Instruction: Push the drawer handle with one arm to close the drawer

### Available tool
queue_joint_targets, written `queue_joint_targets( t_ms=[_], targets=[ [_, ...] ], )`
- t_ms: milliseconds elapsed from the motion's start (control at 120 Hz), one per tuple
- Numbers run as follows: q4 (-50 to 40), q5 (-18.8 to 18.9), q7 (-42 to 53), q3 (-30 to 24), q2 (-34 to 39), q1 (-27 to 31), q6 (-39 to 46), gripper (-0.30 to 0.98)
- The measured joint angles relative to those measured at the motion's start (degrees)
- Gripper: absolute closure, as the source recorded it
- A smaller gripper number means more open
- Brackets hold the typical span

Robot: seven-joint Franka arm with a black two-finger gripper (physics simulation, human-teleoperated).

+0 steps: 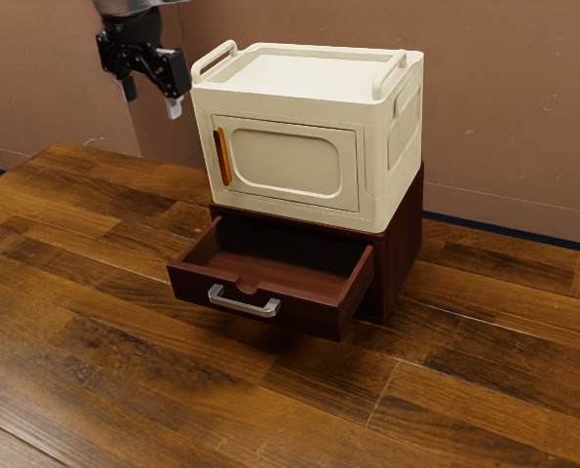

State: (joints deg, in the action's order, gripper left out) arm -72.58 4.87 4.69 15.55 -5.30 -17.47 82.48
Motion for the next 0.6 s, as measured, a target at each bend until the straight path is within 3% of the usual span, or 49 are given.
queue_joint_targets(
  t_ms=[142,383,458,600],
  targets=[
    [-2.0,0.0,0.1,-0.1,1.0,0.3,0.5,0.00],
    [-38.8,-0.9,-1.4,0.1,21.1,0.4,6.5,0.02],
    [-48.8,-2.0,-3.2,-0.1,23.7,0.5,12.5,0.17],
    [-56.3,-2.5,-6.8,-1.0,23.4,0.3,22.5,0.51]
  ],
)
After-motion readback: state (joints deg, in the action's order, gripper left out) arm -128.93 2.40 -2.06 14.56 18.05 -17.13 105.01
